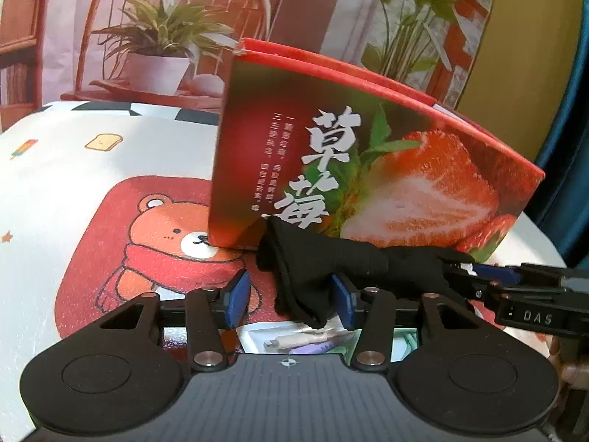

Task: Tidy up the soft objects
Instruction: 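Close the left tool on the black glove while the right tool closes on its white tip, then lift the black glove with both tools and carry it over the box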

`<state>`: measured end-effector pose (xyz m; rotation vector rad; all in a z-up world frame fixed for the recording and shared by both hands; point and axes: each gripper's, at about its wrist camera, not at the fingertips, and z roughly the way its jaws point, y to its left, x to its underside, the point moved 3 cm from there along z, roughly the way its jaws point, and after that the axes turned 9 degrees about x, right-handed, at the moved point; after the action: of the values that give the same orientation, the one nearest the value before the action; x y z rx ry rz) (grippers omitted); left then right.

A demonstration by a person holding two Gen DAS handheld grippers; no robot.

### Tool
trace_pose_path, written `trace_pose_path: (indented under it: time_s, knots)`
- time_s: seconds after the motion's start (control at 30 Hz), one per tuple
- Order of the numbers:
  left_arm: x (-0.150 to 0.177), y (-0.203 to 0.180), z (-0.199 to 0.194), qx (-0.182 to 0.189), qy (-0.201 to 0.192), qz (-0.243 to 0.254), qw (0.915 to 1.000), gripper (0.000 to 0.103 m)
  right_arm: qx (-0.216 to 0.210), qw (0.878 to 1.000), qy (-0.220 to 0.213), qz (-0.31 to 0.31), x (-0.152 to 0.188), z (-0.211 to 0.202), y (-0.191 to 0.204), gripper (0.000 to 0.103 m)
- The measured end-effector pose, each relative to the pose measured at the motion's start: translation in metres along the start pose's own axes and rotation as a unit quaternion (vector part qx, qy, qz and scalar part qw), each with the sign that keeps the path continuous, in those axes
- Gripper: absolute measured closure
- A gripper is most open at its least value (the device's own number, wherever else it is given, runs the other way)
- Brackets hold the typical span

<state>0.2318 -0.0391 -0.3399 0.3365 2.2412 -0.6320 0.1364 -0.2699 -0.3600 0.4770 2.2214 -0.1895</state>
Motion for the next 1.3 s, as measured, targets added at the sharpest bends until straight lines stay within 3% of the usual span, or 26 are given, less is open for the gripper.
trace_pose_path:
  time_s: [0.33,0.57,0.77,1.0,1.3]
  knots:
    - [0.000,-0.001,0.000,0.013,0.002,-0.002,0.9999,0.066,-0.023,1.000,-0.004,-0.014,0.000,-0.001,0.004,0.074]
    - [0.000,0.001,0.000,0.016,0.001,-0.005,0.9999,0.066,-0.027,1.000,-0.002,-0.010,0.000,-0.001,0.002,0.073]
    - [0.000,0.000,0.001,0.023,0.006,0.003,0.9997,0.079,-0.033,0.999,-0.002,-0.008,0.000,-0.001,0.002,0.076]
    - [-0.002,-0.005,0.001,0.011,0.008,0.014,0.9998,0.086,-0.041,0.999,-0.001,-0.020,0.001,-0.001,0.006,0.092]
    - [-0.013,-0.025,-0.027,0.019,0.000,0.016,0.9997,0.092,-0.041,0.999,-0.022,-0.017,-0.002,-0.022,0.006,0.096]
